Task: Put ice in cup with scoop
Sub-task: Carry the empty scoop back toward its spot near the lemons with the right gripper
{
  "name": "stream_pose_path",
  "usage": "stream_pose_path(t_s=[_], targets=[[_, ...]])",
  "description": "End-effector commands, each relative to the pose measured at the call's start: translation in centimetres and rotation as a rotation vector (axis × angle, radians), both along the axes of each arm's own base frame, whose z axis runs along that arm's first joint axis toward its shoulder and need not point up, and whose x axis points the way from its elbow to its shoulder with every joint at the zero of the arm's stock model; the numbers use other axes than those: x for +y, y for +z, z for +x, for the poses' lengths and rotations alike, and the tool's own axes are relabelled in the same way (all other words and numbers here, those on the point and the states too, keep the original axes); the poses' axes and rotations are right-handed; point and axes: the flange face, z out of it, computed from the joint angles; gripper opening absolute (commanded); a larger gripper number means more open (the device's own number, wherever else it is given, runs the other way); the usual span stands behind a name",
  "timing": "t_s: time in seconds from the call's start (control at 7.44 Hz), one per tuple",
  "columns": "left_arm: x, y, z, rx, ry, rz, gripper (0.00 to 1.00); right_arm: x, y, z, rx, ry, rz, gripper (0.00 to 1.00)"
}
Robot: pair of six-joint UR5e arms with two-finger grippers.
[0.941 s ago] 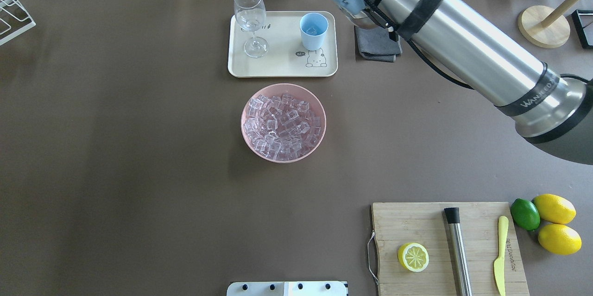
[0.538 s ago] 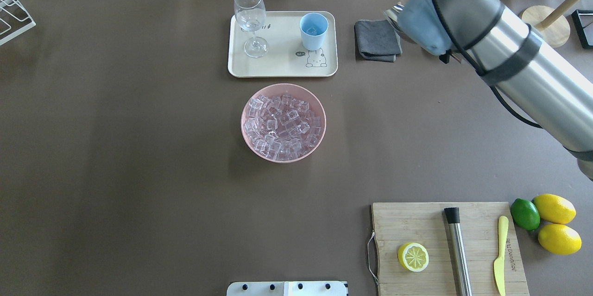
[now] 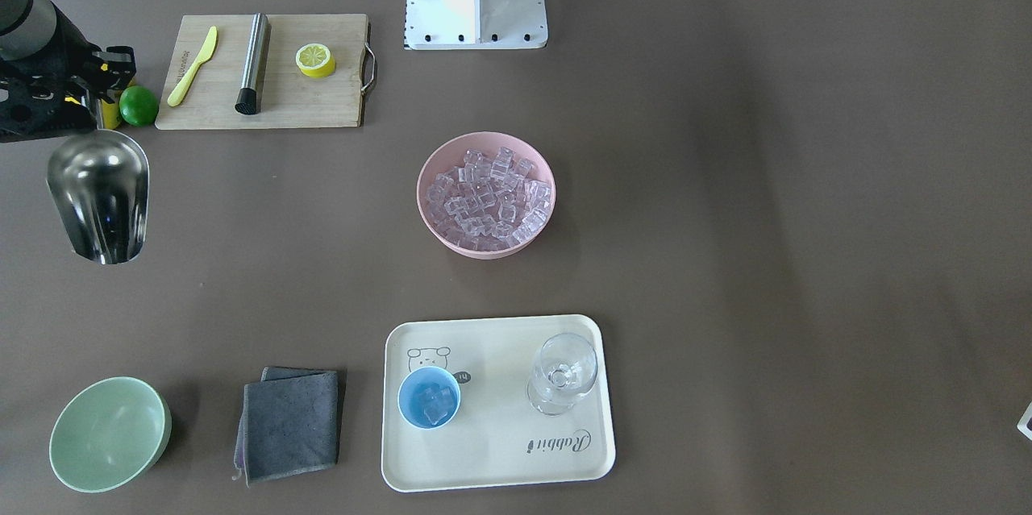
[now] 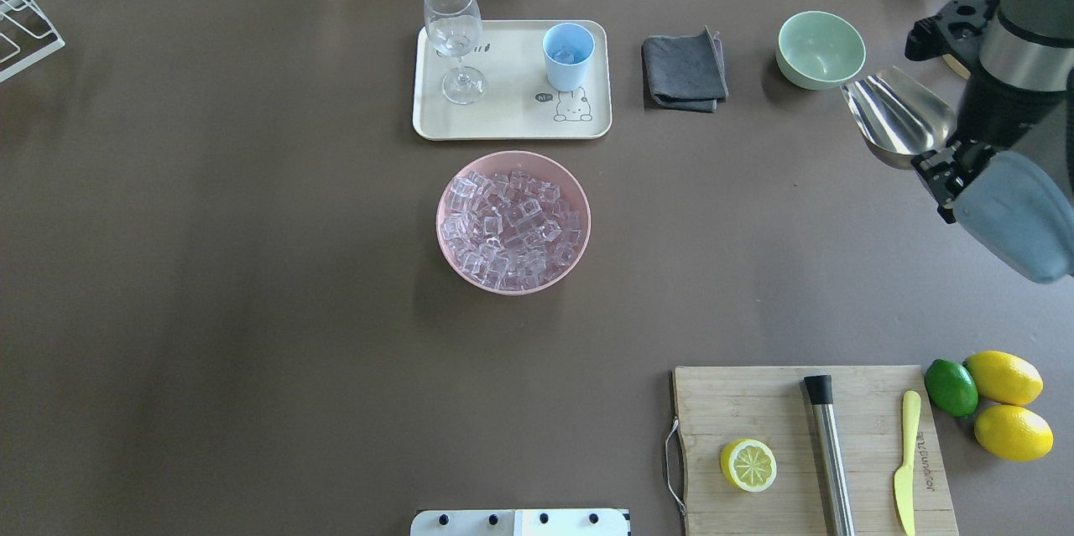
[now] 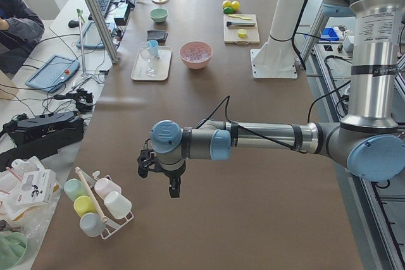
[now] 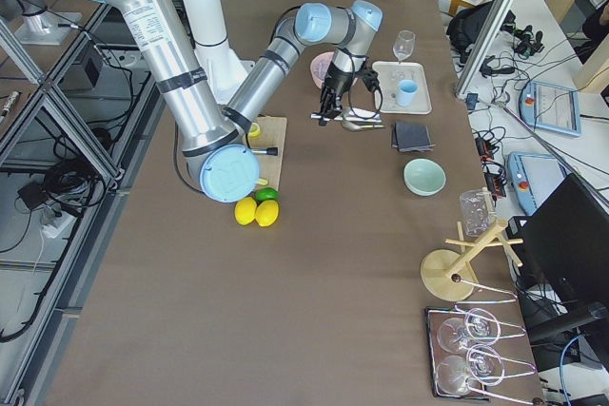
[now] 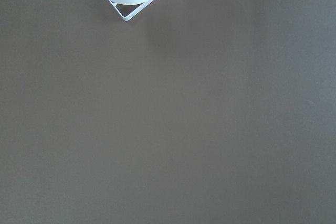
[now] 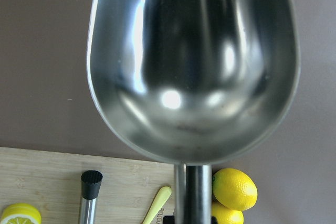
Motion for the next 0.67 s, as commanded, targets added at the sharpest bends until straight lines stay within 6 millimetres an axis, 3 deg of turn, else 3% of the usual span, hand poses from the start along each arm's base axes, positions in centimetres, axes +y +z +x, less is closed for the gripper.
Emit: stream_pose_path(t_s=[0.0, 0.4, 0.54], targets=[[0.2, 0.1, 0.3, -0.001, -0.015, -0.044, 0.98, 4.3, 7.1, 2.1, -0.025, 0.111, -0.087, 0.0], [1.4, 1.2, -0.4, -0.029, -0.024, -0.057, 0.98, 2.0, 14.8, -0.1, -0.054, 0.174, -0.113, 0.0], [1.1, 0.4, -0.7, -0.075, -0.027, -0.038, 0.98, 1.0, 16.9, -1.1, -0.061, 0.179, -0.105, 0.0]])
